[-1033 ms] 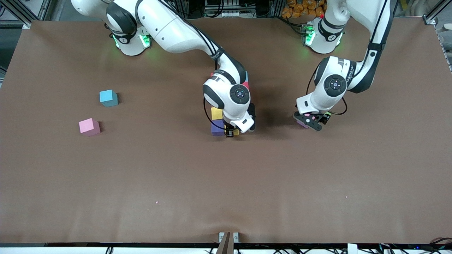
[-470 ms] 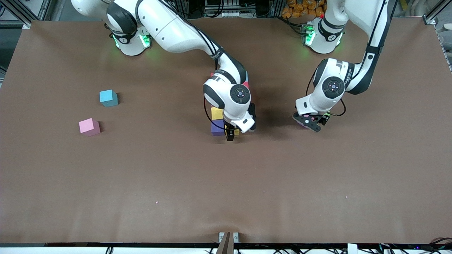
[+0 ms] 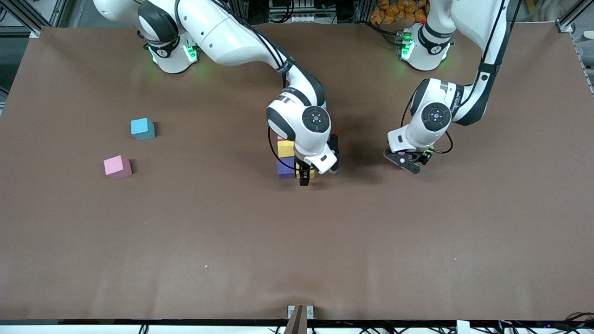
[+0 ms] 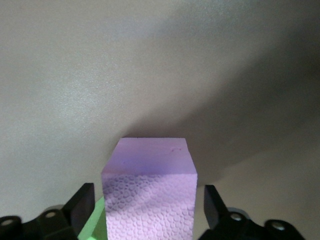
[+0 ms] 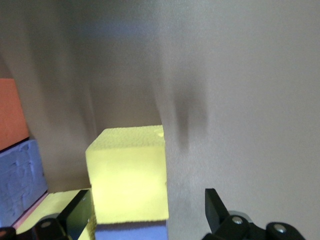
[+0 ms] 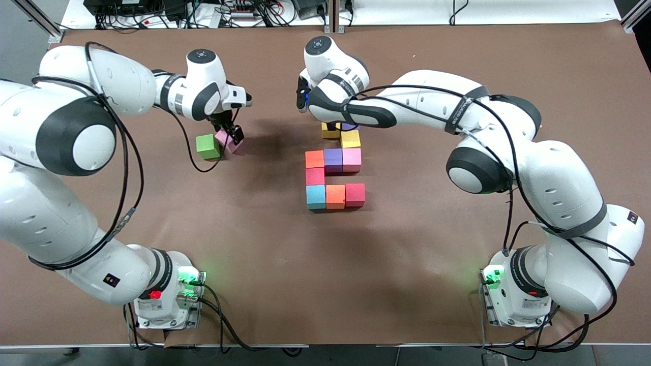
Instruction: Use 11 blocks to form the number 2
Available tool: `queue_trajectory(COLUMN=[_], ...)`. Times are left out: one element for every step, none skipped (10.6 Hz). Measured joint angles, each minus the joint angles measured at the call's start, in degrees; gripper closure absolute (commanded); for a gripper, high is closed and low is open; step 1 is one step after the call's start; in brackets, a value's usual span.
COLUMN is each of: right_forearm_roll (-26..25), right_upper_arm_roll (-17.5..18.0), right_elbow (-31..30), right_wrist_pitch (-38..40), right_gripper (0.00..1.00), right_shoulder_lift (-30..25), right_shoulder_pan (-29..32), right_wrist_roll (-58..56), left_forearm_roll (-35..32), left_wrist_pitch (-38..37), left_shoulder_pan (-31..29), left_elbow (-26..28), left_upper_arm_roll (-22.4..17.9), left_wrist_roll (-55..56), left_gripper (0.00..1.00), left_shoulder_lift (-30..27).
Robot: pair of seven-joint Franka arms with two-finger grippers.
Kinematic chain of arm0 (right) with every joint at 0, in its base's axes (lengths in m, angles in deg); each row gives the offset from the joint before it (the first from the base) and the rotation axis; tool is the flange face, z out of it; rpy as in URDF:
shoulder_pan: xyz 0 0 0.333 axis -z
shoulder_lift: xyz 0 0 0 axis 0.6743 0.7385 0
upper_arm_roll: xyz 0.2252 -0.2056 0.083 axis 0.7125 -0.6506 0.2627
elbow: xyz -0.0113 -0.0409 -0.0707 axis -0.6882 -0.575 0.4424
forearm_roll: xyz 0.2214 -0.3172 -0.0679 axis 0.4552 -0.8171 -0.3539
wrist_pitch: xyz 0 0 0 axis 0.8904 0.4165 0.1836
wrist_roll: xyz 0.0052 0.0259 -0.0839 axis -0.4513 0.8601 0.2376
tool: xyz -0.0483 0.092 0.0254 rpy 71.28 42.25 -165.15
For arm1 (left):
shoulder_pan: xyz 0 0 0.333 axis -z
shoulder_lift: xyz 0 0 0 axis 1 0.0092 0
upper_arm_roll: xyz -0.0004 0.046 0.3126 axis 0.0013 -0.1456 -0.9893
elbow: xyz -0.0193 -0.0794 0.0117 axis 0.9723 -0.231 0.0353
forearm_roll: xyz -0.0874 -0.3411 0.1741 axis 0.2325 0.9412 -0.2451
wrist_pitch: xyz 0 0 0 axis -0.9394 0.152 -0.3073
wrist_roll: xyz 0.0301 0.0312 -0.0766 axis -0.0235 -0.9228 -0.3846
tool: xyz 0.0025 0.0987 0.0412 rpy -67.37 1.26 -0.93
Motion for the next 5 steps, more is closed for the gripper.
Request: queue_trajectory(right_forearm_roll=[0.01, 0.05, 0.07, 0.07, 0.11], right_upper_arm_roll=[0.0, -0.01, -0.01, -0.07, -0.18], right_elbow=[0.04, 0.11, 0.12, 0.2, 0.24], right_wrist_pitch=[1.55, 2.67, 3.77, 4.62, 5.54], right_gripper=[0.0, 0.0, 0.0, 0.0, 0.0], right_shoulder_lift=[-0.58, -1.19, -1.82, -2.34, -3.07], right_shoulder_pan=[0.04, 0.05, 0.07, 0.28, 0.98], right_wrist_roll=[0.68, 0.99, 1.22, 1.58, 1.79], left_forearm_roll=[0.0, 0.0, 0.0, 0.0, 0.0], left_wrist_pitch=[0.13, 0.17, 0.17, 0.18, 0.17], left_shoulder_pan=[0.01, 0.01, 0.01, 0.01, 0.02], left_elbow=[0.0, 0.0, 0.0, 0.0, -0.04], left_upper_arm_roll=[0.04, 0.05, 0.05, 0.05, 0.05], left_wrist_roll=[0.0, 0.0, 0.0, 0.0, 0.0], left_gripper=[0.26, 0.35, 0.43, 0.49, 0.52], left_shoulder_lift=[0.15, 0.18, 0.18, 0.2, 0.15])
